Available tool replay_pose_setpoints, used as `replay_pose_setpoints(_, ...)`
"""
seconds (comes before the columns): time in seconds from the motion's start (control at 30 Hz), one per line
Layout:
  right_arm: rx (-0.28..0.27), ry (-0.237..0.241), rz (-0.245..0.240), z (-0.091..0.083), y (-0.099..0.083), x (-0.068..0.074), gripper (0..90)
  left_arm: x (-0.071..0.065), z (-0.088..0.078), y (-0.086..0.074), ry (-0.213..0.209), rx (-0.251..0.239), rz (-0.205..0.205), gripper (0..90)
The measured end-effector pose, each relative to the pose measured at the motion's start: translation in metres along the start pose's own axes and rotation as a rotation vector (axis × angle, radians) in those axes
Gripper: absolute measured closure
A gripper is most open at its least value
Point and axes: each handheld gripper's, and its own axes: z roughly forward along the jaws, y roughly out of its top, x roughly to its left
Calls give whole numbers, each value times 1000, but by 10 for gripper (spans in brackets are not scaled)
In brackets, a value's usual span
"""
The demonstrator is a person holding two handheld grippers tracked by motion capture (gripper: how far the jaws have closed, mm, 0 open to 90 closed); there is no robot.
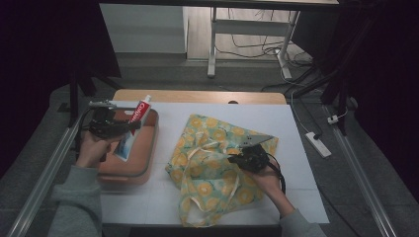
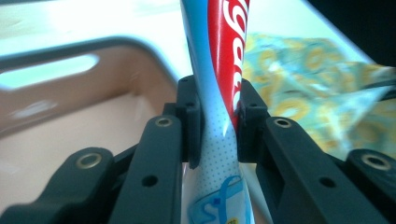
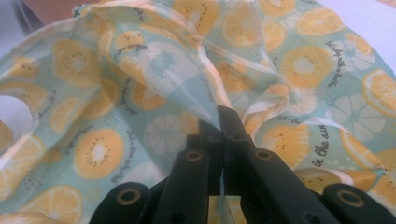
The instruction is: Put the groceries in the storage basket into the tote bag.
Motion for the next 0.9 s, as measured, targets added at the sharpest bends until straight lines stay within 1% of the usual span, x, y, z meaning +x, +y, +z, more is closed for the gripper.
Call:
replay_pose_setpoints(0.1, -7, 2, -2, -1, 2, 0, 897, -13, 0, 3, -52, -10, 29, 754)
replay_pose_setpoints(0.17, -12, 4, -2, -1, 4, 0, 897, -22, 1, 4, -101, -8, 51, 755)
replay_pose_setpoints(0.23, -16, 5, 0, -2, 5, 0, 897, -34, 2, 6, -140, -9, 77, 754)
replay_pose_setpoints(0.33, -25, 6, 8, -2, 8, -2, 897, -57, 6, 8, -194, 5, 134, 755)
replay_pose_setpoints(0.4, -32, 9, 17, -3, 10, -3, 897, -72, 10, 9, -234, 19, 181, 755)
replay_pose_setpoints(0.43, -35, 10, 18, -3, 11, -4, 897, -79, 13, 9, -266, 29, 195, 754)
replay_pose_setpoints(0.47, -38, 13, 21, -3, 13, -4, 897, -85, 17, 9, -314, 45, 207, 754)
replay_pose_setpoints(0.5, -42, 12, 22, -4, 14, -4, 897, -90, 22, 8, -354, 58, 217, 754)
replay_pose_setpoints(0.53, -44, 13, 23, -4, 15, -5, 897, -97, 27, 8, -375, 73, 228, 754)
replay_pose_setpoints(0.57, -47, 13, 25, -4, 16, -5, 897, -103, 32, 7, -378, 92, 246, 754)
replay_pose_setpoints(0.63, -55, 14, 26, -6, 18, -5, 897, -116, 41, 5, -365, 122, 282, 754)
replay_pose_setpoints(0.7, -62, 14, 22, -7, 20, -5, 897, -127, 49, 3, -374, 150, 310, 754)
replay_pose_setpoints(0.73, -62, 16, 23, -7, 21, -5, 897, -134, 54, 1, -376, 164, 326, 755)
replay_pose_setpoints(0.77, -65, 17, 19, -8, 22, -5, 898, -138, 57, 0, -373, 174, 339, 754)
replay_pose_setpoints(0.8, -66, 17, 19, -8, 22, -5, 897, -143, 60, -1, -366, 186, 357, 754)
replay_pose_setpoints(0.9, -69, 17, 20, -9, 23, -5, 897, -157, 71, -4, -324, 228, 416, 754)
